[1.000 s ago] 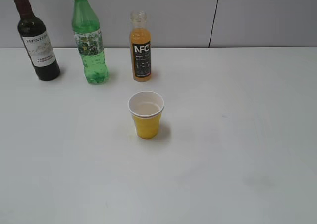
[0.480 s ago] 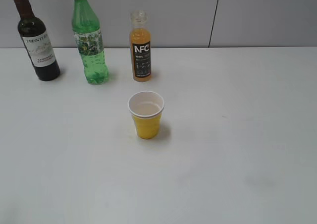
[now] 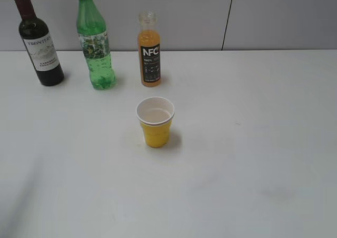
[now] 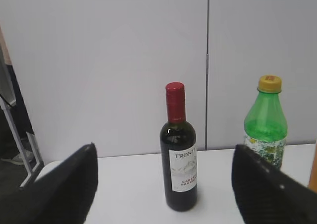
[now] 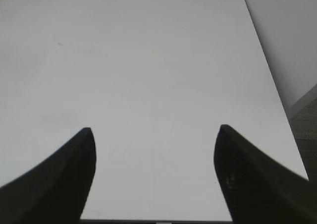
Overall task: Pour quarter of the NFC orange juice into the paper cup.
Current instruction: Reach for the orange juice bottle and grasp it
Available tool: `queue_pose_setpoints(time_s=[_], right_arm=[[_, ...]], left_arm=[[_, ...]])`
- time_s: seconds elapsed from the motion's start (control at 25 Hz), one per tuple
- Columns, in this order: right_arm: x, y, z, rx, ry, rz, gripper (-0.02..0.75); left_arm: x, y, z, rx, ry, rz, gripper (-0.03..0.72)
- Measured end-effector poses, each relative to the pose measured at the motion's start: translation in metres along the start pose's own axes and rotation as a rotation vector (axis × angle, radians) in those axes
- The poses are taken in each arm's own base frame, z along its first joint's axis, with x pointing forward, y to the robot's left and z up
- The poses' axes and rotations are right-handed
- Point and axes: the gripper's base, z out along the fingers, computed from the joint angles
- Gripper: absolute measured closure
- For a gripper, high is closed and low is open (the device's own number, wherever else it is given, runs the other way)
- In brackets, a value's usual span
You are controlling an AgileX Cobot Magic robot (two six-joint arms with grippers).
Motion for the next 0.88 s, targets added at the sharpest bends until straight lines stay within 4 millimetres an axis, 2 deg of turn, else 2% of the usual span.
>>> queue_pose_setpoints(time_s=[0.2, 0.4, 0.56, 0.88], right_arm=[[0.0, 0.0, 0.0, 0.0, 0.0, 0.0, 0.148], [0.0, 0.0, 0.0, 0.0, 0.0, 0.0, 0.148], [0.0, 0.0, 0.0, 0.0, 0.0, 0.0, 0.148], [0.0, 0.0, 0.0, 0.0, 0.0, 0.0, 0.148]], left_arm=[[0.024, -0.009, 0.042, 0.074, 0.03, -0.007, 0.071], [0.052, -0.032, 0.076, 0.319, 0.023, -0.063, 0.076], [0.076, -0.048, 0.106, 0.489, 0.091, -0.018, 0.082], [0.101, -0.074, 0.165, 0.674, 0.103, 0.015, 0.092]])
